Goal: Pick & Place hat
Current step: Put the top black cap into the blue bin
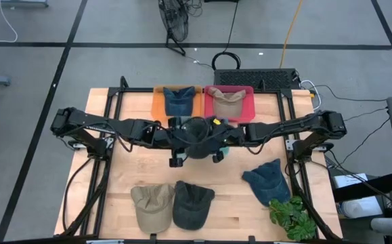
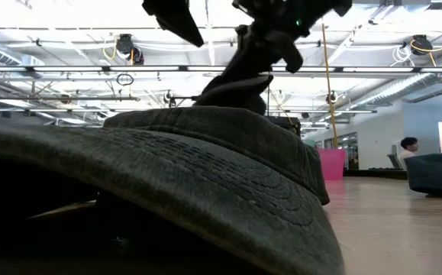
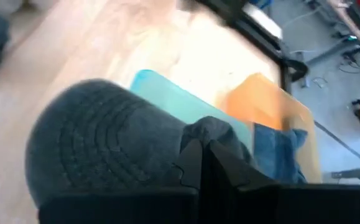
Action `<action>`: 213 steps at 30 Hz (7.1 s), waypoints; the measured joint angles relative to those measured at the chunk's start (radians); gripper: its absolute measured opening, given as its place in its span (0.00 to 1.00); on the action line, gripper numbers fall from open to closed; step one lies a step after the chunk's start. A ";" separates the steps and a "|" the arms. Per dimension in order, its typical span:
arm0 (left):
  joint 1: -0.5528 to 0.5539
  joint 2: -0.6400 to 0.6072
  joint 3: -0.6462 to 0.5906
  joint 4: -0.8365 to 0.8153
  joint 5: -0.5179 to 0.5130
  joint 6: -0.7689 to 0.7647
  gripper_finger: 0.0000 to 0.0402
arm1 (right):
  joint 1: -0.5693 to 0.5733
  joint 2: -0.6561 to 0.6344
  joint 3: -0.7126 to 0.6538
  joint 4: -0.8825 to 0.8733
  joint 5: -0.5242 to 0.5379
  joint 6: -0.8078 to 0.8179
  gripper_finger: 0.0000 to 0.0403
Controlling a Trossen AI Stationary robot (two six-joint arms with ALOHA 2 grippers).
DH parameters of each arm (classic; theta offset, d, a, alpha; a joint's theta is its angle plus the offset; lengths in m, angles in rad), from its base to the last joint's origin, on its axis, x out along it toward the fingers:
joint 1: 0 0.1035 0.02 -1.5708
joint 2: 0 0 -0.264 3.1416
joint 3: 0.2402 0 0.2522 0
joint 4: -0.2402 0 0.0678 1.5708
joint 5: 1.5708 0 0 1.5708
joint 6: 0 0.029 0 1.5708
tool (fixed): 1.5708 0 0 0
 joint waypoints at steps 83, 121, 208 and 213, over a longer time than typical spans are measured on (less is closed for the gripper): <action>0.264 -0.101 -0.404 0.540 0.201 -0.065 0.32 | -0.290 -0.150 -0.650 0.832 -0.524 0.328 0.32; 0.307 0.047 -0.493 0.656 0.332 0.029 0.32 | -0.291 -0.148 -0.649 0.724 -0.524 0.329 0.32; 0.270 0.009 -0.492 0.682 0.215 -0.029 0.74 | -0.302 -0.046 -0.600 0.732 -0.695 0.529 0.31; 0.284 0.009 -0.492 0.678 0.215 -0.047 0.70 | -0.304 -0.046 -0.600 0.732 -0.761 0.459 0.10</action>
